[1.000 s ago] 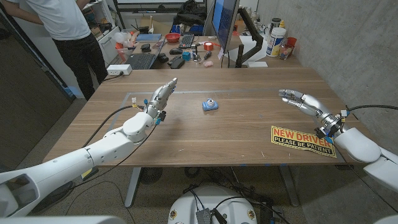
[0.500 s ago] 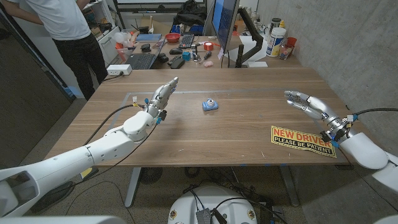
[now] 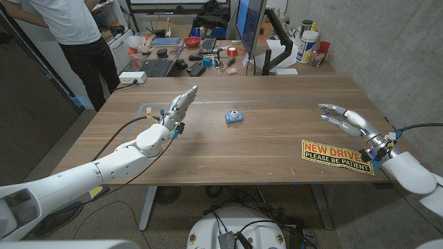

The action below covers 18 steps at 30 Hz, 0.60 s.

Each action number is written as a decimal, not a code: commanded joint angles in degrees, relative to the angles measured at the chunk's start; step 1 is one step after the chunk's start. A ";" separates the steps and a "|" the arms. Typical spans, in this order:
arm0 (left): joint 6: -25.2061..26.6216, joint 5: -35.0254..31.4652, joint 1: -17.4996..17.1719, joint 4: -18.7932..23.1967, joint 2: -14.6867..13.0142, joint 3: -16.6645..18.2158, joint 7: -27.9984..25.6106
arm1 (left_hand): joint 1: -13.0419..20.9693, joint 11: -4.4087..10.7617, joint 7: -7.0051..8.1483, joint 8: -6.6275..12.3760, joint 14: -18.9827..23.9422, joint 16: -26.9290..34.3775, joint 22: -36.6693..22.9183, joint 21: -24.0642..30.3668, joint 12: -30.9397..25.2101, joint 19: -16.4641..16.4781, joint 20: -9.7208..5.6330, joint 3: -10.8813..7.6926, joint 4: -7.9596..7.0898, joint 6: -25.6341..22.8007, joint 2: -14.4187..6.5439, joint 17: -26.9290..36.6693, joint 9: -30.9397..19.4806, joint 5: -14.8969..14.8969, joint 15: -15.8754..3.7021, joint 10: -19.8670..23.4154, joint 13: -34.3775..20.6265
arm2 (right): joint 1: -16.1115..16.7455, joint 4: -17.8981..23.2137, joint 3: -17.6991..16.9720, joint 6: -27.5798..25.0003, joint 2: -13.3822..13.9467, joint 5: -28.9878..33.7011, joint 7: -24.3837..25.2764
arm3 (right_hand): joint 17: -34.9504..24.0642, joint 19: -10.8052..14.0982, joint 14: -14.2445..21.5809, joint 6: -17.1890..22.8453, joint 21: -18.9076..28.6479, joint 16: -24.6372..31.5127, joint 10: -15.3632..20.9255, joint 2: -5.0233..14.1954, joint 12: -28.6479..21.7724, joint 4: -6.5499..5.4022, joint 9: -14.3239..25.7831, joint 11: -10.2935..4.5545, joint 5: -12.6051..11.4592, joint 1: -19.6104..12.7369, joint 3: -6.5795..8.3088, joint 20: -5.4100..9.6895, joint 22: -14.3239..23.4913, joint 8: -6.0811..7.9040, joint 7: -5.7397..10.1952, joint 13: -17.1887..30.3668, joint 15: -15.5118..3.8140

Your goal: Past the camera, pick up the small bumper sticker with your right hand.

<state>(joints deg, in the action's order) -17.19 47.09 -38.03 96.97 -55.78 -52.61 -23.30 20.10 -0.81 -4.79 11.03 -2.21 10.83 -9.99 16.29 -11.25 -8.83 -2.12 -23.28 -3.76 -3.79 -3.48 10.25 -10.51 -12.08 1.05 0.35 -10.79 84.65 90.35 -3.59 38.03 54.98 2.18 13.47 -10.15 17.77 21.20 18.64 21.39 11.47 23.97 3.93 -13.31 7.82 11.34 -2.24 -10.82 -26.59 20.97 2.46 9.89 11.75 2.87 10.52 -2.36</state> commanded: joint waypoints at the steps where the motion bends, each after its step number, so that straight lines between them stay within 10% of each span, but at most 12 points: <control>1: -0.85 0.60 0.73 0.07 -0.69 -1.39 -0.54 | -0.07 0.41 0.06 0.31 -0.46 0.07 -0.19 -0.16 -0.30 0.11 -0.78 0.00 0.35 -0.40 -0.54 0.30 -0.16 -0.01 -0.21 0.08 -0.11 | 2.98 1.80 -3.26 -1.25 -1.33 4.96 1.82 | -0.17 0.50 0.66 0.35 -0.16 -0.14 0.66 -0.11 -0.19 0.09 0.10 0.05 -0.32 -0.14 0.51 1.84 0.10 0.29 0.09 0.27 -3.12; 18: -0.72 1.20 2.30 0.39 -1.27 -2.95 -1.06 | -0.09 0.37 0.08 0.29 -0.41 0.09 -0.20 -0.43 -0.30 0.15 -0.72 0.04 0.38 -0.39 -0.57 0.30 -0.16 0.00 -0.16 0.09 -0.11 | 5.38 3.48 -6.23 -4.01 -3.59 11.94 3.68 | -0.18 0.81 0.96 0.46 -0.53 -0.21 0.88 -0.27 -0.17 0.11 0.12 -0.11 -0.47 -0.09 0.57 1.79 0.11 0.25 0.57 0.29 -3.43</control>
<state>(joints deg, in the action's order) -17.85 47.86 -36.64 97.26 -56.69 -54.62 -24.06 19.86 -0.81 -4.59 11.03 -2.21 10.83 -9.98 16.08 -11.25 -8.83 -2.12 -23.14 -3.62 -3.99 -3.73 10.25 -10.52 -12.08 1.05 0.35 -10.79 88.48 92.66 -8.02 35.71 52.70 9.75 15.83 -10.15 18.08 21.83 18.95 20.95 11.47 24.28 3.93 -13.31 8.05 11.33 -2.54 -11.05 -26.59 21.20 2.14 9.89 11.75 3.18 10.52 -2.36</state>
